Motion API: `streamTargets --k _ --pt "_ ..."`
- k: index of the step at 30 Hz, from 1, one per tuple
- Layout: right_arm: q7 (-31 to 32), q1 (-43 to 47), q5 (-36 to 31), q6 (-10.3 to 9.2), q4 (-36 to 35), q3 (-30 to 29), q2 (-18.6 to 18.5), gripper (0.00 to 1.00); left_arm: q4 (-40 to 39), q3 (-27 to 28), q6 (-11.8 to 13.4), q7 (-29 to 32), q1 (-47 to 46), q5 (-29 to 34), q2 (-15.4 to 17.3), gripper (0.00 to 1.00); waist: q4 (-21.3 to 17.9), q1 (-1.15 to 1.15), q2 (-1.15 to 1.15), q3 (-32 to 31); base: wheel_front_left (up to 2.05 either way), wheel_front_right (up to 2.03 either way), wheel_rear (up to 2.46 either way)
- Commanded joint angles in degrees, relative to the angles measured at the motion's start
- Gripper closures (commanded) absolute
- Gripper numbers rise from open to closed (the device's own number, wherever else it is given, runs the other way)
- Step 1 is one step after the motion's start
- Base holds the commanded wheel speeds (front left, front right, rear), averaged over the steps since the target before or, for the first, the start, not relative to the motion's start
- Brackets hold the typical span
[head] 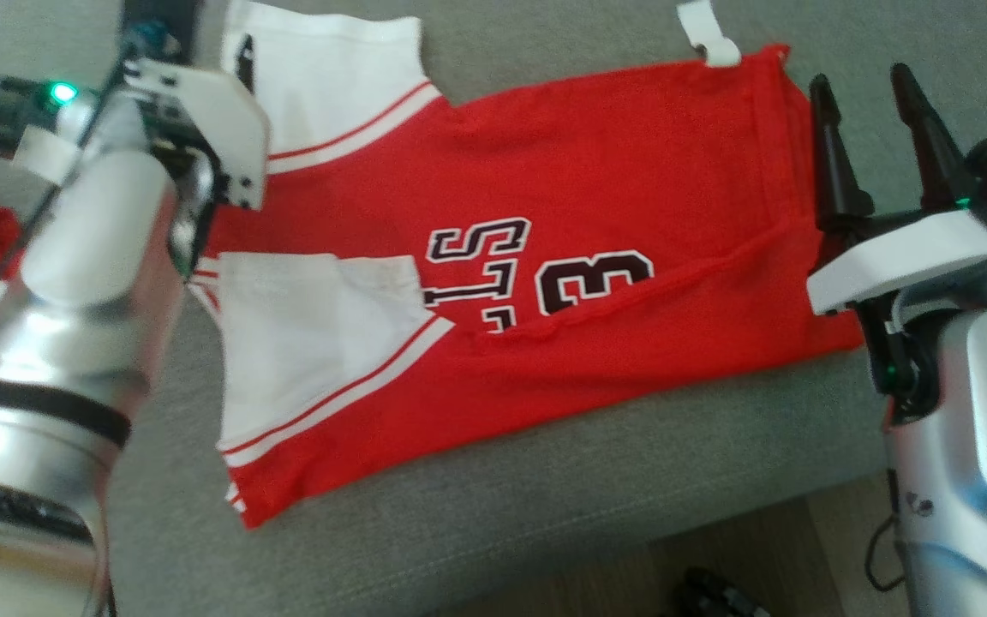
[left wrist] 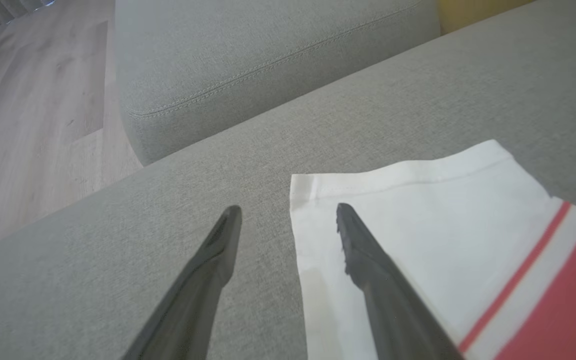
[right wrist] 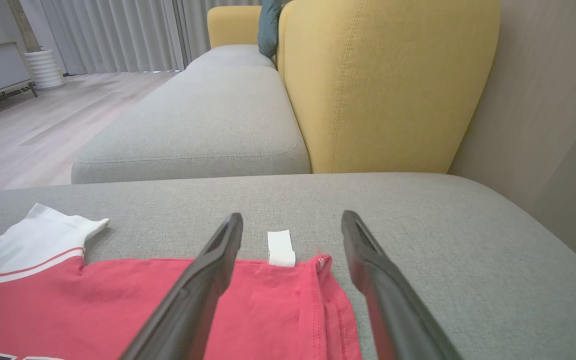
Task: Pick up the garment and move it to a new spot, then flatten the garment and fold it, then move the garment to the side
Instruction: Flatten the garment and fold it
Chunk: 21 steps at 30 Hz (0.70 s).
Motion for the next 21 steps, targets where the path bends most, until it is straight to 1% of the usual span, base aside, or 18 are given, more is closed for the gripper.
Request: streamTargets --k 1,7,11,15,18,19,20,21 --pt "-0.7 -1.42 -0.14 -0.04 -2.46 1.51 0.41 0.0 0.17 1.3 -0.58 -0.09 -3.72 0.4 1.89 0.0 -2.63 0.0 0.0 2.58 0.0 0.0 0.0" --pt "-1.03 -2.29 -0.15 -0.04 -3.4 3.23 1.04 0.0 8.56 0.48 -3.22 -0.36 -8.96 0.85 2.51 0.0 -4.7 0.0 0.0 4.44 0.0 0.0 0.0" --pt "-1.17 -2.44 -0.25 -0.04 -3.65 3.41 1.25 0.0 12.45 0.1 -3.83 -1.43 -11.04 1.06 2.79 0.0 -5.29 0.0 0.0 4.9 0.0 0.0 0.0" --pt "-1.17 -2.41 -0.44 -0.04 -3.6 3.49 1.4 0.0 15.29 -0.17 -4.59 -2.4 -12.25 0.83 2.36 0.0 -5.63 0.0 0.0 5.06 0.0 0.0 0.0" --pt "-1.18 -2.47 -0.58 -0.04 -3.47 3.31 1.5 0.0 17.2 -0.36 -6.63 -2.13 -12.67 0.17 1.68 0.0 -5.75 0.0 0.0 5.08 0.0 0.0 0.0" --pt "-1.13 -2.5 -0.67 -0.04 -3.36 3.17 1.53 0.0 17.83 -0.35 -7.36 -1.81 -12.74 -0.16 1.36 0.04 -5.76 0.0 0.0 5.07 0.0 0.0 0.0" --pt "-1.03 -2.55 -0.82 -0.04 -3.25 2.95 1.55 0.0 18.39 -0.28 -8.05 -1.49 -12.87 -0.55 1.03 0.67 -5.72 0.0 0.0 5.1 0.0 0.0 0.0" --pt "-0.94 -2.64 -1.0 -0.04 -3.16 2.68 1.57 0.0 18.76 -0.35 -8.75 -1.37 -13.06 -0.75 0.73 1.0 -5.63 0.0 0.0 5.17 0.0 0.0 0.0"
